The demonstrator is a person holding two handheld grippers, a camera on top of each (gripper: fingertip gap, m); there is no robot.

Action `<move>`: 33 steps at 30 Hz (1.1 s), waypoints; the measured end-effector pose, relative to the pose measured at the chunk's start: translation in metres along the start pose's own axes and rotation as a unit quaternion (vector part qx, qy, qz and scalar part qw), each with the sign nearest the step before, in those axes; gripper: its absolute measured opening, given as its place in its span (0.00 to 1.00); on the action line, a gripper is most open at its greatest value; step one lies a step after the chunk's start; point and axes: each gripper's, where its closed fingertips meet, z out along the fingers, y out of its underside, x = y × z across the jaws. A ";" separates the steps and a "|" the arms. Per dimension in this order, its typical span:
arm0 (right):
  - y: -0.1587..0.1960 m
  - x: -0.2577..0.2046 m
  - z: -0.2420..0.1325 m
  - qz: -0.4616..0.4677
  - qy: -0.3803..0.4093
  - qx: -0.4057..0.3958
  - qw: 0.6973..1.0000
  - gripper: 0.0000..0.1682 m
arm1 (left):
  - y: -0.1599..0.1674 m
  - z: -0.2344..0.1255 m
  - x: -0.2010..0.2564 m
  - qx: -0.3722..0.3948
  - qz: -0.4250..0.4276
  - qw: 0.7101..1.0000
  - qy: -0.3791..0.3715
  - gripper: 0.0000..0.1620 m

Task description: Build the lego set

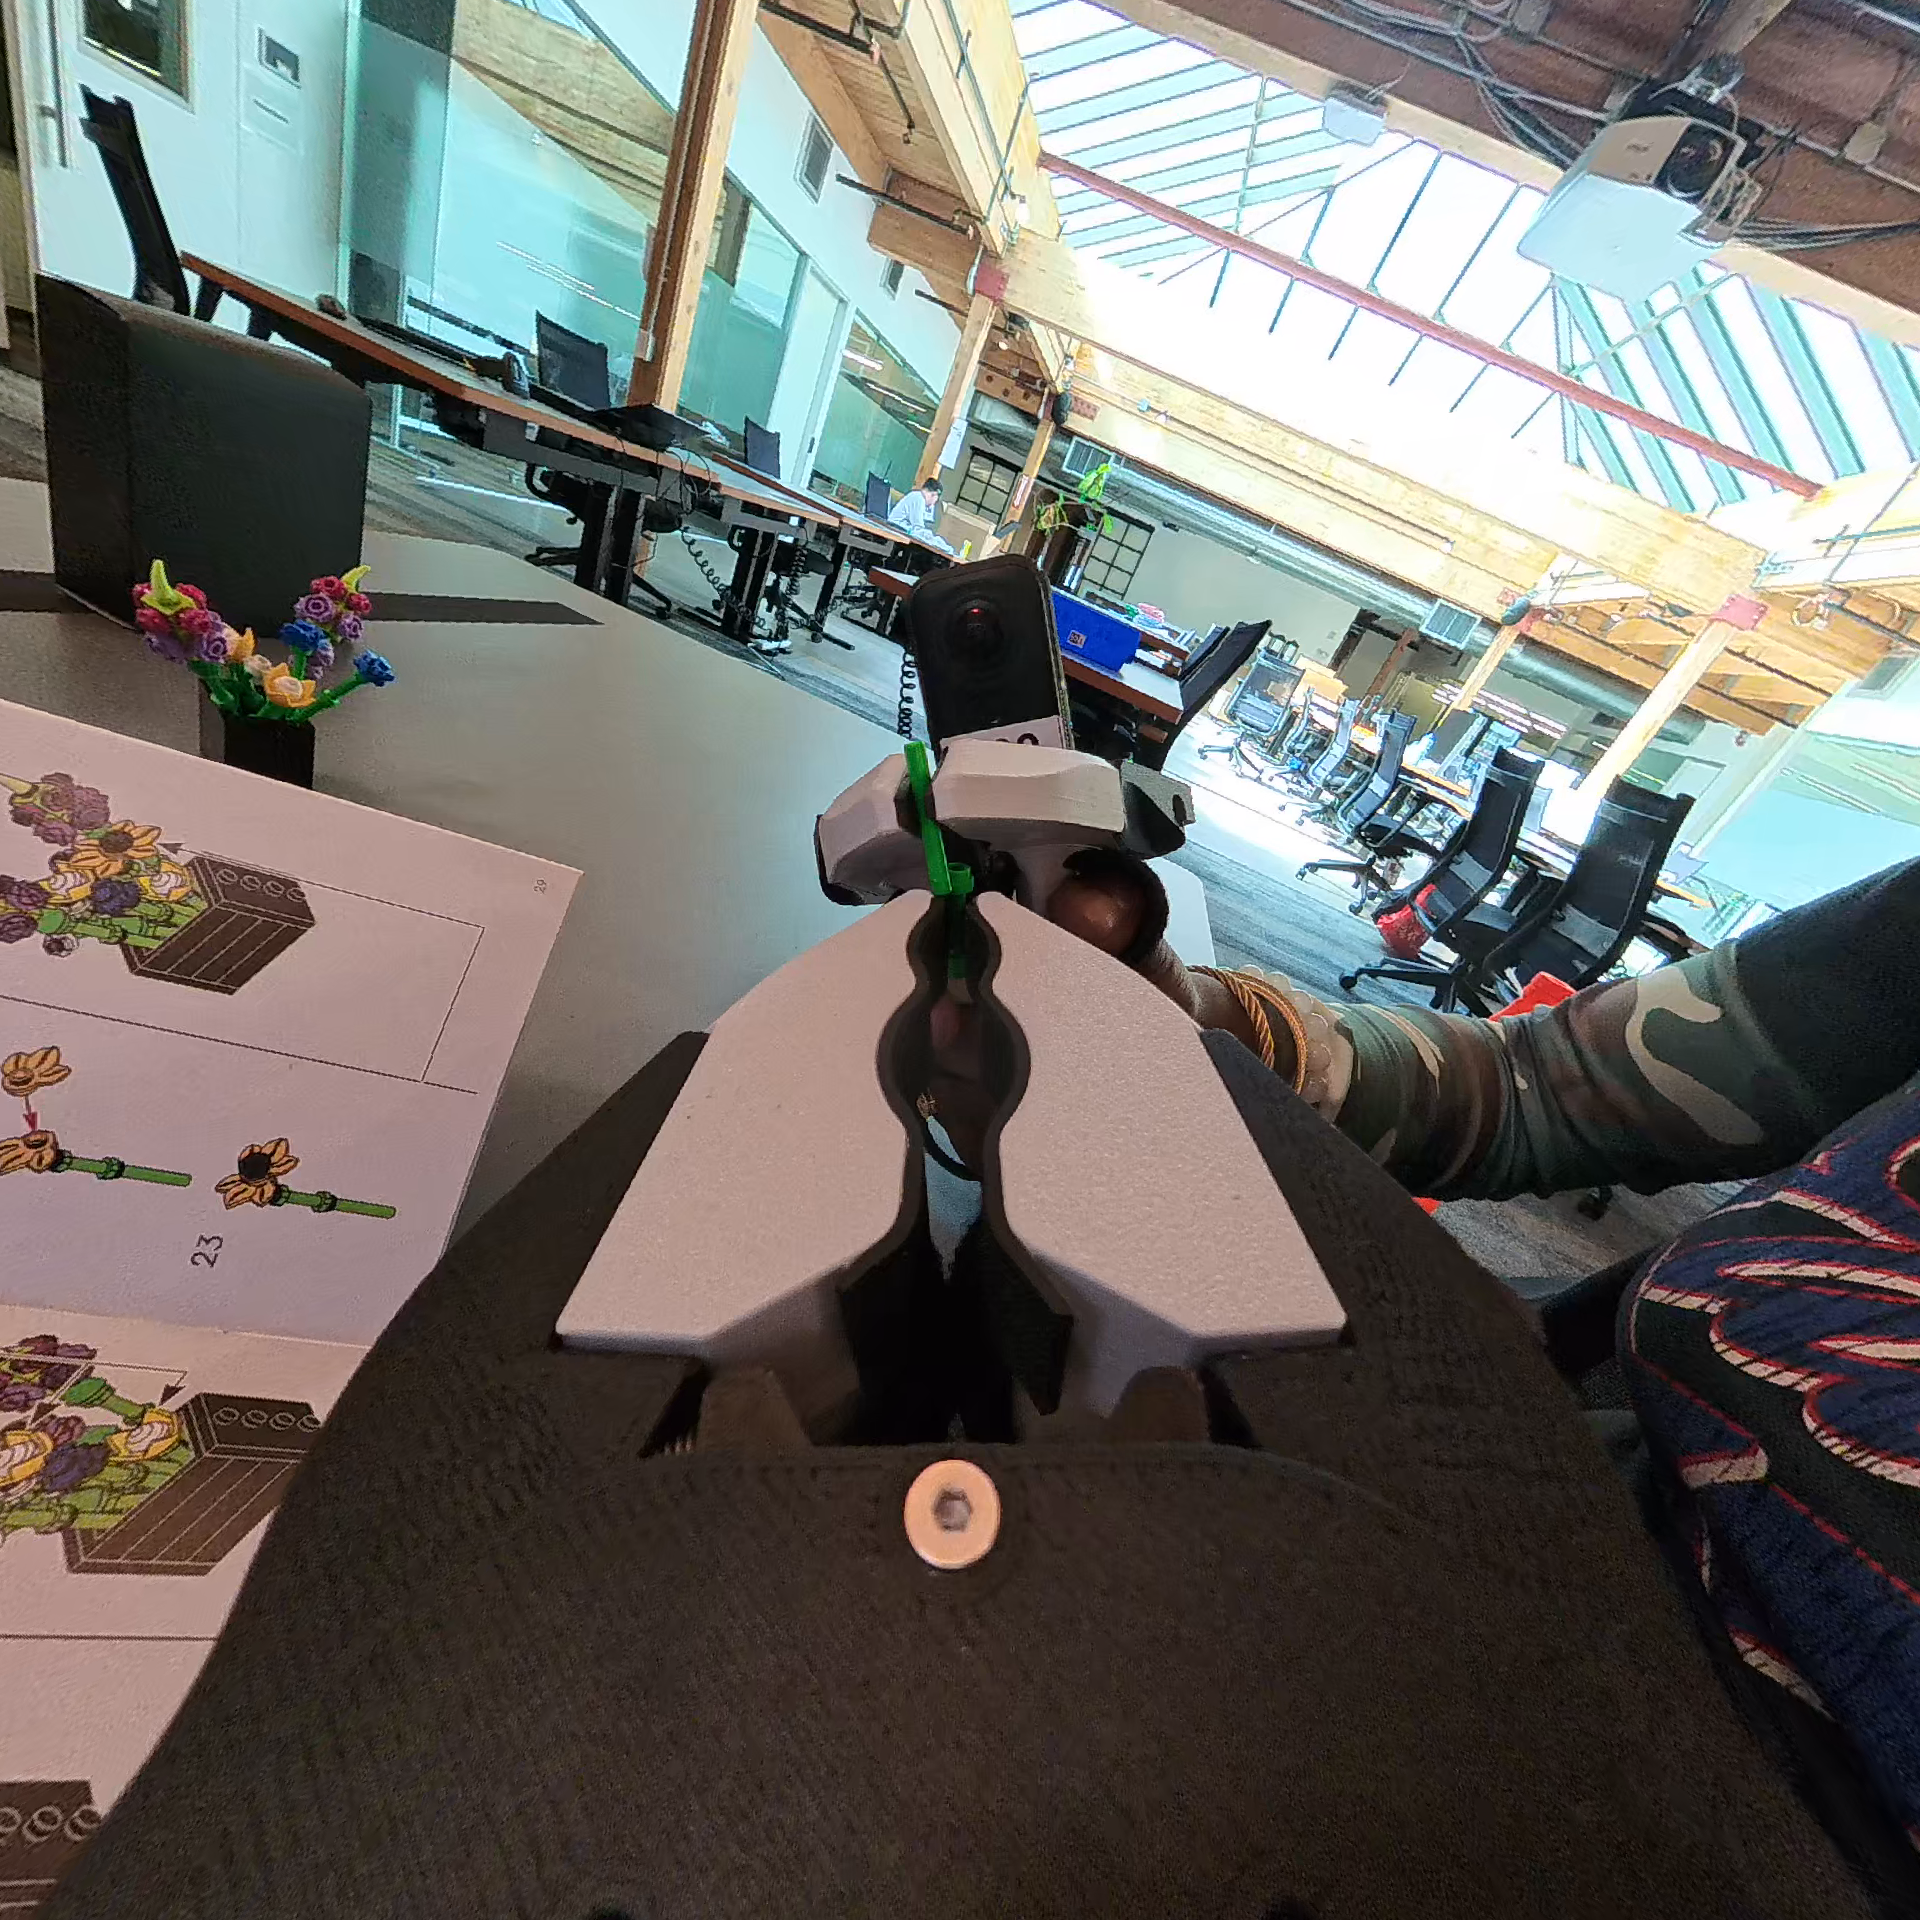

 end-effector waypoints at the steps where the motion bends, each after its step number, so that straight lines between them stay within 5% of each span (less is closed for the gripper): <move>1: 0.000 0.000 0.000 -0.003 0.001 -0.001 1.000 0.02 | 0.000 0.000 0.000 0.000 0.000 1.000 0.000 0.02; 26: -0.003 0.000 -0.002 -0.016 0.008 0.003 1.000 0.02 | 0.001 -0.001 -0.002 0.000 -0.008 1.000 -0.002 0.02; 33: 0.000 0.003 -0.003 -0.090 0.048 -0.033 0.994 0.02 | 0.002 -0.002 -0.004 -0.004 -0.028 1.000 0.001 0.01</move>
